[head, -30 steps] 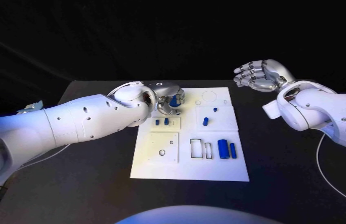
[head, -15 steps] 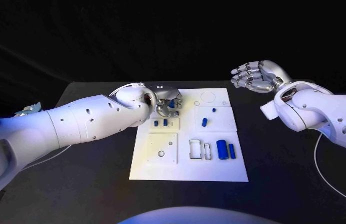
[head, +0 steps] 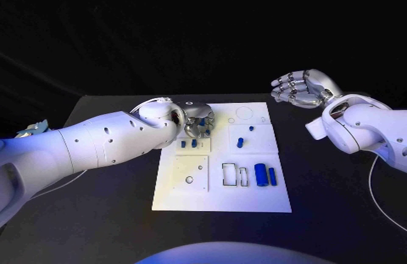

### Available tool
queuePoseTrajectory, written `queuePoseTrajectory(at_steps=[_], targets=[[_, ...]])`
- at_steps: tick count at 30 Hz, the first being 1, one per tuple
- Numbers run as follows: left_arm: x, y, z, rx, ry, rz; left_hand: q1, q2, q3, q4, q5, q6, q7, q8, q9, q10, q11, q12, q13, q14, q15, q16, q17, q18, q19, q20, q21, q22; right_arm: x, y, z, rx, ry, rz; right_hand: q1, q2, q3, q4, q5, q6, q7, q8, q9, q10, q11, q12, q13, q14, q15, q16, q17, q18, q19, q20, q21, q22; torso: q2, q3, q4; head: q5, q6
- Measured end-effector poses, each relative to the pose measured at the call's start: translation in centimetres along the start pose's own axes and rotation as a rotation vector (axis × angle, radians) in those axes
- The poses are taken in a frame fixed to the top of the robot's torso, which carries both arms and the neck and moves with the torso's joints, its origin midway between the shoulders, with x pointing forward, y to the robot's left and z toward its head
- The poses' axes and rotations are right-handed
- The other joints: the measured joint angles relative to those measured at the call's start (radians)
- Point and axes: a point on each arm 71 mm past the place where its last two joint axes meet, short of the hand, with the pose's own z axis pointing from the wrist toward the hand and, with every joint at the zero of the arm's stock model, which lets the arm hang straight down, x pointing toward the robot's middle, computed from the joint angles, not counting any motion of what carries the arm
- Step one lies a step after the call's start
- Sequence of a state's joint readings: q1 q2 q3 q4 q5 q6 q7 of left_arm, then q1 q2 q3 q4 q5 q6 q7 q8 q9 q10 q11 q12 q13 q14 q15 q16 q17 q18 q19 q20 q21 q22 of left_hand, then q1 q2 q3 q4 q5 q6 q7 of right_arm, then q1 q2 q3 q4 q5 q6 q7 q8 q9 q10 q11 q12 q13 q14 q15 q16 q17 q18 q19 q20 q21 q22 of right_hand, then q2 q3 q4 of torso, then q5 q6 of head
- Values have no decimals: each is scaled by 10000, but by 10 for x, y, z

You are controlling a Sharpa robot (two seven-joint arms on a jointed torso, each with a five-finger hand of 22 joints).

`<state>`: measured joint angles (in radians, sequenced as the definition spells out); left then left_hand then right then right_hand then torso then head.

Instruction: Assemble the parts on the task board

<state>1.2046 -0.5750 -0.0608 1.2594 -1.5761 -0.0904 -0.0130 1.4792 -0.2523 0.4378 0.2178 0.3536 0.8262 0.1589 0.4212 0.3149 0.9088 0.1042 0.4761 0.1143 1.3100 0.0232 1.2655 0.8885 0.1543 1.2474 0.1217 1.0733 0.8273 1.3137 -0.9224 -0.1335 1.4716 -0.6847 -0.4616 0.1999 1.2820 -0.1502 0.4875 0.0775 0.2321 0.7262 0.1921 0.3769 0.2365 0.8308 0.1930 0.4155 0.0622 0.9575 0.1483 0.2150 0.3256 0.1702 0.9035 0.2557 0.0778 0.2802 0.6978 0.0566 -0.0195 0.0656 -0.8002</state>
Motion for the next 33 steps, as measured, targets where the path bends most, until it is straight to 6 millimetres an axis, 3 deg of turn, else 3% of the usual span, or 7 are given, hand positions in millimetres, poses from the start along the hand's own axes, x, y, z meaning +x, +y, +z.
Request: queuePoseTrajectory(at_steps=[14, 19, 20, 27, 33], targets=[[2, 1, 2, -68, 255, 13, 103, 43, 215, -77, -19, 71, 0, -93, -43, 133, -21, -125, -83, 71, 1, 122, 88, 1, 72, 1, 209, 241, 0, 0, 0, -11, 12, 6, 0, 0, 0, 0, 0, 0, 0, 0, 0, 0, 0, -13, 1, 0, 0, 0, -11, 0, 0, 0, -4, -8, -8, -1, 2, -11, -58], [1, 2, 3, -126, 267, 18, 295, 189, 638, -333, -416, 222, 28, -189, -98, 411, -21, -296, -177, 176, -33, 319, 181, -17, 180, -35, 591, 661, 0, 1, 0, -14, 15, 8, 0, 0, 0, 0, 0, 0, 0, 0, -13, 0, 0, -13, 1, 0, 0, -60, -22, 1, 0, 0, -4, -18, -9, 0, -1, -13, -65], [1, 2, 3, -139, 265, 20, 305, 199, 749, -412, -549, 233, 16, -239, -105, 463, -45, -348, -198, 176, -33, 338, 185, -158, 181, -35, 675, 763, 0, 1, 0, -14, 15, 8, 0, 0, 0, 0, 0, 0, 0, 0, -12, 0, 0, -13, 1, 0, -1, -61, -21, 1, 0, 0, -4, -18, -10, 1, -2, -12, -71], [1, 3, 5, -199, 252, 25, 379, 274, 1286, -845, -1139, 598, -23, -249, -116, 921, -119, -407, -235, 303, -88, 492, 275, -155, 303, -53, 1063, 1240, 1, 1, 0, -19, 20, 11, -3, 3, 0, 0, 0, 0, 0, -31, -14, 37, 37, -59, 1, 0, -1, -61, -31, 0, 0, 0, -4, -28, -10, 4, -1, -25, -75], [1, 3, 6, -216, 230, 20, 269, 381, 1548, -1107, -1270, 910, -92, -264, -95, 1338, -204, -435, -159, 465, -178, 619, 339, -156, 483, -126, 1405, 1679, 2, 2, 0, -37, 38, 28, -82, 82, 27, 27, 0, 66, 5, -58, -28, 36, 37, -76, 1, 0, -1, -61, -54, 1, -40, 39, -3, -57, -10, 6, -2, -25, -90]])
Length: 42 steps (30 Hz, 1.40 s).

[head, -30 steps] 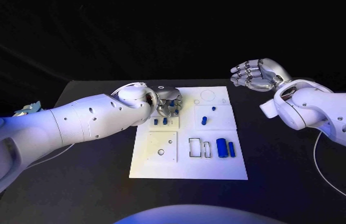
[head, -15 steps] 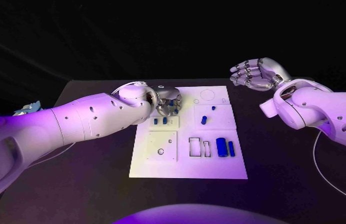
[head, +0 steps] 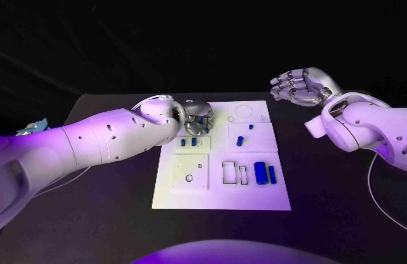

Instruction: Assemble the parts on the task board

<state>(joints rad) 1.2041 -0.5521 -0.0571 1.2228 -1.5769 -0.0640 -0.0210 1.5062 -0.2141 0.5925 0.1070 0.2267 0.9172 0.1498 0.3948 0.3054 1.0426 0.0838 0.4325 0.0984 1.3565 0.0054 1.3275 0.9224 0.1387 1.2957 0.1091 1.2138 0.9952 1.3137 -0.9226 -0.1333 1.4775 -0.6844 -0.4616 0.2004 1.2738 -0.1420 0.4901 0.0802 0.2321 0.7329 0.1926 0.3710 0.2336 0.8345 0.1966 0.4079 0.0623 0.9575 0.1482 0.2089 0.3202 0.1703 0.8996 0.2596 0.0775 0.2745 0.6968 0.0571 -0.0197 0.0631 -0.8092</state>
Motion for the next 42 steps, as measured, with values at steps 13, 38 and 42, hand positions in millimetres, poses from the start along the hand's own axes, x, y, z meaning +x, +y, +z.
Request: queuePoseTrajectory(at_steps=[13, 38, 42], targets=[[2, 2, -1, 44, -186, -125, -379, -42, 38, -39, -37, 92, -15, -61, 32, 140, 2, -243, 13, 71, 1, 0, -32, -153, 34, -34, 109, 173, 1, 1, 0, -9, 19, 29, 0, 0, 0, 0, 0, 0, 0, 0, -8, 0, 0, -40, 0, 0, 0, -40, -10, 0, 0, 0, -40, -11, -6, 0, 6, 0, -15], [-12, 22, -36, -33, -1032, -892, -511, -95, 36, -39, -37, 233, -15, -100, 45, 249, -38, -387, 15, 140, 1, 39, -39, -151, 142, 2, 257, 352, -4, -3, -1, 79, -97, -30, 1, -1, 0, 0, 0, 0, 0, 0, -7, 0, 0, -39, 0, 0, 0, -39, -19, 0, -36, 36, -39, -34, -15, -14, 21, 37, 18], [-12, 30, -41, -208, -1029, -976, -511, -95, 36, -38, -37, 233, -15, -100, 45, 248, -36, -434, 6, 140, 1, 39, -23, -151, 142, 2, 257, 351, -5, -4, -1, 88, -109, -35, 1, -1, 0, 0, 0, 0, 0, 0, -6, 0, 0, -39, 1, 0, 0, -39, -28, 0, -36, 36, -39, -34, -12, -14, 19, 48, 5]])
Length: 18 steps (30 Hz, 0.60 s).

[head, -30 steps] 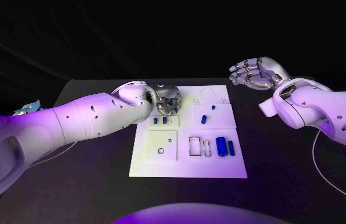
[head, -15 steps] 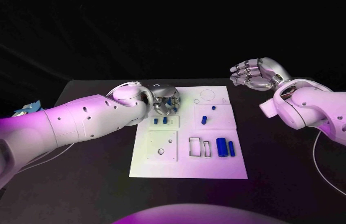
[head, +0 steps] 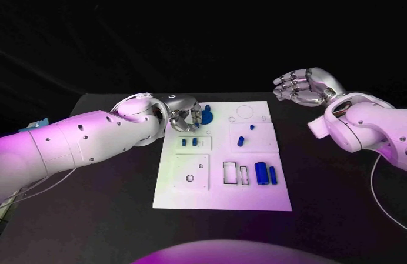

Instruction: Assemble the parts on the task board

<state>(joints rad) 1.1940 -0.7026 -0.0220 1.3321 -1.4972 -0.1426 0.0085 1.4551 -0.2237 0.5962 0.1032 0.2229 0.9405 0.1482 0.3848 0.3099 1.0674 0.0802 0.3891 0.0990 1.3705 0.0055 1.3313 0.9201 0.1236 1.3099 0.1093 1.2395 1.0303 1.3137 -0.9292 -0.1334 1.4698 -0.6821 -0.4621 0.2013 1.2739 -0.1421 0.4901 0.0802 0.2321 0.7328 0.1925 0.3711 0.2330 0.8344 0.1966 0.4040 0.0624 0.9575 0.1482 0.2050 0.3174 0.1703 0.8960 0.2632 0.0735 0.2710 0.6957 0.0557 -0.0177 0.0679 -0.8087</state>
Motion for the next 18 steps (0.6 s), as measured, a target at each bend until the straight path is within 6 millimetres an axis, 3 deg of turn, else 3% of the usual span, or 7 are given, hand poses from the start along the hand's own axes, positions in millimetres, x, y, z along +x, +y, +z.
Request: queuePoseTrajectory(at_steps=[18], targets=[[0, 15, -10, -387, 218, -326, -39, -39, 27, -27, 0, -1, -1, -41, 0, 34, 36, -60, 1, -1, 0, 0, 25, 1, -1, -1, 0, -2, 0, 0, 0, 3, -4, -1, 0, 0, 0, 0, 0, 0, 0, -41, -11, 26, 26, -38, 0, 0, 0, 0, -10, 0, 0, 0, 0, -13, 11, 2, -16, 52, -57]])
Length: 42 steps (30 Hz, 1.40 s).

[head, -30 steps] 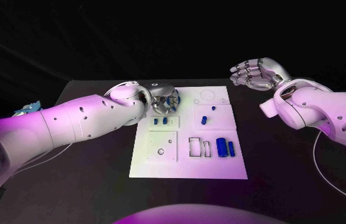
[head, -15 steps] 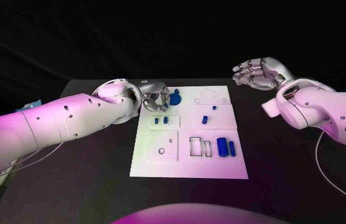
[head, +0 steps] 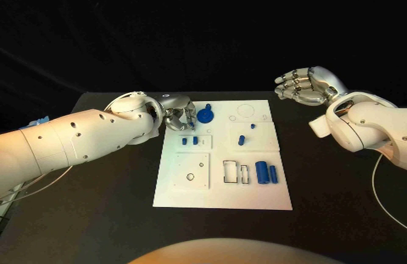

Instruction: Assemble the parts on the task board

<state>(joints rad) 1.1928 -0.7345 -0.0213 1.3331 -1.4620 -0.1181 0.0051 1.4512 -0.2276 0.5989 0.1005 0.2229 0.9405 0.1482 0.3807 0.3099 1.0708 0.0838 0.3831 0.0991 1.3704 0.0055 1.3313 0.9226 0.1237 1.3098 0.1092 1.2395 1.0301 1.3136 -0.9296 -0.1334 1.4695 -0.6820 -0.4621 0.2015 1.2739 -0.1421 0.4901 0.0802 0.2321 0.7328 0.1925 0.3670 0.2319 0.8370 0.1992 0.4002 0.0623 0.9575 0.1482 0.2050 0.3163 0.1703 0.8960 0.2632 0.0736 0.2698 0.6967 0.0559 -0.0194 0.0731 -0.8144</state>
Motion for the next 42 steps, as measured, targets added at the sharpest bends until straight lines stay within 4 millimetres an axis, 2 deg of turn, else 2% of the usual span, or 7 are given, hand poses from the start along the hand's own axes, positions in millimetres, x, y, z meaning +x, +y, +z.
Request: queuePoseTrajectory(at_steps=[9, 42], targets=[[3, 1, 2, -68, 211, -114, 0, 0, 0, 0, 0, 0, 0, 0, -1, -1, 1, 0, 1, 0, 0, 0, -6, 1, 0, 0, 0, -1, 0, 0, 0, -5, 5, 3, 0, 0, 0, 0, 0, 0, 0, 0, 1, 0, 0, 0, 0, 0, 0, -39, 0, 0, 0, 0, 0, 1, -7, 12, -1, 16, -27], [10, 0, 8, -196, 655, -215, -40, 40, -1, 1, 2, -3, -1, -11, -12, -1, 1, -39, 2, -1, 0, 0, 15, 0, -1, 0, -1, -17, 1, 1, 1, -19, 19, 9, 0, 0, 0, 0, 0, 36, 36, 1, -7, -1, -1, -37, 0, 0, 0, -38, -17, 0, 1, -1, 1, -20, 0, 6, -3, 17, -56]])
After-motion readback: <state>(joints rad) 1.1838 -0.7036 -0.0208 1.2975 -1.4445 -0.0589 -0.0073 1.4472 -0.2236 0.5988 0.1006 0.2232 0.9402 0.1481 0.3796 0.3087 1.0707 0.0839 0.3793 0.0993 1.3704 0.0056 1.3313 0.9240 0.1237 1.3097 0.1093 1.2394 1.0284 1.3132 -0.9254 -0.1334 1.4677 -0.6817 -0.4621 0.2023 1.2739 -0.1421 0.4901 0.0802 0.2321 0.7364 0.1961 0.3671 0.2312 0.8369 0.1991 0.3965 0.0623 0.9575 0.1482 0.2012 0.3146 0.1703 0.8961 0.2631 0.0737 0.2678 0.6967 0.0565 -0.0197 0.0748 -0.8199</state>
